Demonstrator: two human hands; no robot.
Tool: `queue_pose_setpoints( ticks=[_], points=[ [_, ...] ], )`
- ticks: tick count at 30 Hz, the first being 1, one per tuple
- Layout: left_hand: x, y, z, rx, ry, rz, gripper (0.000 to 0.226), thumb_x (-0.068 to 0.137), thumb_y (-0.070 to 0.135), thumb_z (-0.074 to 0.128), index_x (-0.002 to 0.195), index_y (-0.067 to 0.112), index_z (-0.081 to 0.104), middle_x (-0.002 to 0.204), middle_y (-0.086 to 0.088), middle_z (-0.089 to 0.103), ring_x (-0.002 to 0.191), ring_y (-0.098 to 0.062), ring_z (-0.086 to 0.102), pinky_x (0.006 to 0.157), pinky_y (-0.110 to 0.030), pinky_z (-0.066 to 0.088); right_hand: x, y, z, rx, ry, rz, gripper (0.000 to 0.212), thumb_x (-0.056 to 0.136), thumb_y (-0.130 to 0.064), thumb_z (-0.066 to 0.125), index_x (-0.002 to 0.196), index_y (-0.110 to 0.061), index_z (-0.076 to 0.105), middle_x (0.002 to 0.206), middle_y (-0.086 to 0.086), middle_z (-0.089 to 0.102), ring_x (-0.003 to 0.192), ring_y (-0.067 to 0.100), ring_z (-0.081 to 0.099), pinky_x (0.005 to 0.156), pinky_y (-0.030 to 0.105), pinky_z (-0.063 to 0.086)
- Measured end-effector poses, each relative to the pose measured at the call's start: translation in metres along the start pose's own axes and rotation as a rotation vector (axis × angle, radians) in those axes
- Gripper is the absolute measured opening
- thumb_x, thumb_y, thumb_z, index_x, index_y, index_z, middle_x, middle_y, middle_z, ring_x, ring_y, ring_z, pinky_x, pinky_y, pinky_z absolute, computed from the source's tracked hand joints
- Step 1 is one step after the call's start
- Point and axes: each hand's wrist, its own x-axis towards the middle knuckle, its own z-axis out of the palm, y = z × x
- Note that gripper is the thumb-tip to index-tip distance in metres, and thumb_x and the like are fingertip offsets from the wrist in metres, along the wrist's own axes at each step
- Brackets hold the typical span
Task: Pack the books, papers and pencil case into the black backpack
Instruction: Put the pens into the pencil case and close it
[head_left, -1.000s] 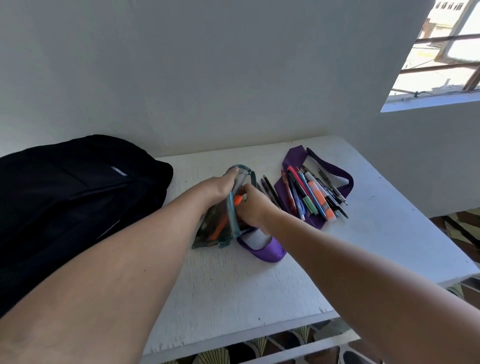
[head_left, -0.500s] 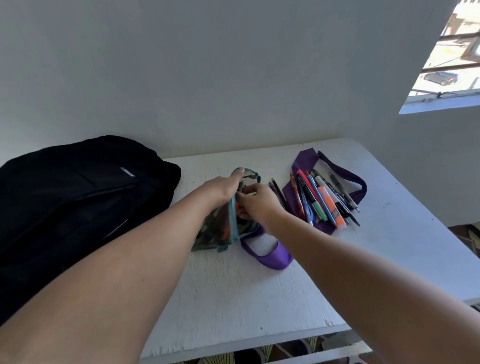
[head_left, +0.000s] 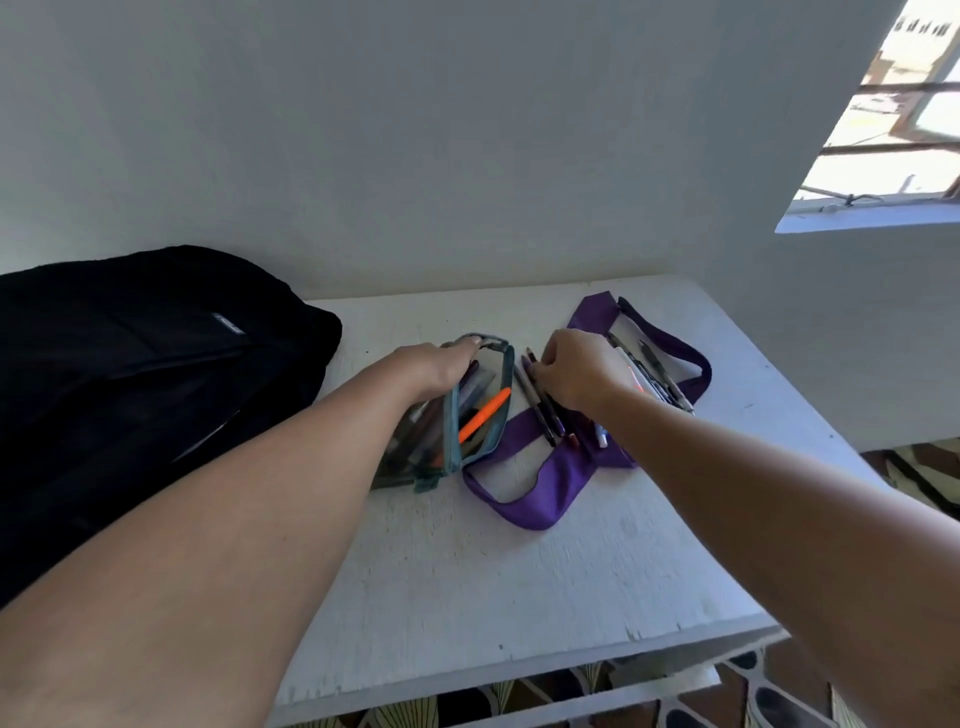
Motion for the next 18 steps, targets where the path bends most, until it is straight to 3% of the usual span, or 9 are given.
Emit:
queue_pose_setpoints(
  ticks=[2, 8, 11, 14, 18],
  points=[
    [0.000, -0.001, -0.001, 0.004, -0.011, 0.005, 0.092, 0.095, 0.078, 0.021, 0.158, 0.012, 0.034, 0.165, -0.018, 0.026, 0.148, -0.037, 0.032, 0.117, -0.042, 0.029, 0.001, 0.004, 0.004, -0.120, -0.058, -0.001, 0.040, 0.092, -0.047, 0.064, 0.068, -0.016, 0.056, 0.071, 0.004, 0.060, 0.072, 0.031, 0.062, 0.058, 0.033, 0.044],
    [-0.001, -0.001, -0.001, 0.026, -0.039, 0.016, 0.093, 0.097, 0.077, 0.021, 0.159, 0.010, 0.031, 0.166, -0.018, 0.024, 0.149, -0.036, 0.031, 0.117, -0.041, 0.028, -0.004, -0.004, 0.004, -0.173, -0.094, 0.032, 0.030, 0.091, -0.040, 0.067, 0.077, -0.015, 0.059, 0.084, 0.005, 0.065, 0.079, 0.030, 0.066, 0.064, 0.032, 0.045],
    [-0.001, -0.002, -0.003, 0.023, -0.054, 0.022, 0.093, 0.096, 0.077, 0.021, 0.159, 0.010, 0.032, 0.166, -0.018, 0.023, 0.150, -0.036, 0.030, 0.117, -0.042, 0.028, -0.009, -0.010, 0.001, -0.219, -0.121, 0.062, 0.033, 0.093, -0.041, 0.066, 0.076, -0.016, 0.052, 0.082, 0.002, 0.060, 0.084, 0.029, 0.061, 0.086, 0.041, 0.046],
    [-0.002, -0.002, -0.003, 0.009, -0.066, 0.026, 0.093, 0.096, 0.077, 0.021, 0.160, 0.010, 0.030, 0.167, -0.018, 0.022, 0.150, -0.036, 0.029, 0.118, -0.043, 0.027, -0.011, -0.015, 0.000, -0.270, -0.158, 0.063, 0.036, 0.092, -0.048, 0.065, 0.076, -0.017, 0.055, 0.080, 0.001, 0.061, 0.087, 0.028, 0.062, 0.106, 0.053, 0.035],
    [-0.003, -0.002, -0.003, 0.001, -0.064, 0.029, 0.092, 0.097, 0.076, 0.022, 0.161, 0.010, 0.027, 0.167, -0.017, 0.020, 0.151, -0.036, 0.027, 0.118, -0.043, 0.027, -0.015, -0.024, 0.002, -0.407, -0.196, 0.018, 0.038, 0.096, -0.052, 0.051, 0.079, -0.018, 0.056, 0.094, 0.001, 0.064, 0.092, 0.028, 0.061, 0.099, 0.050, 0.037]
  ],
)
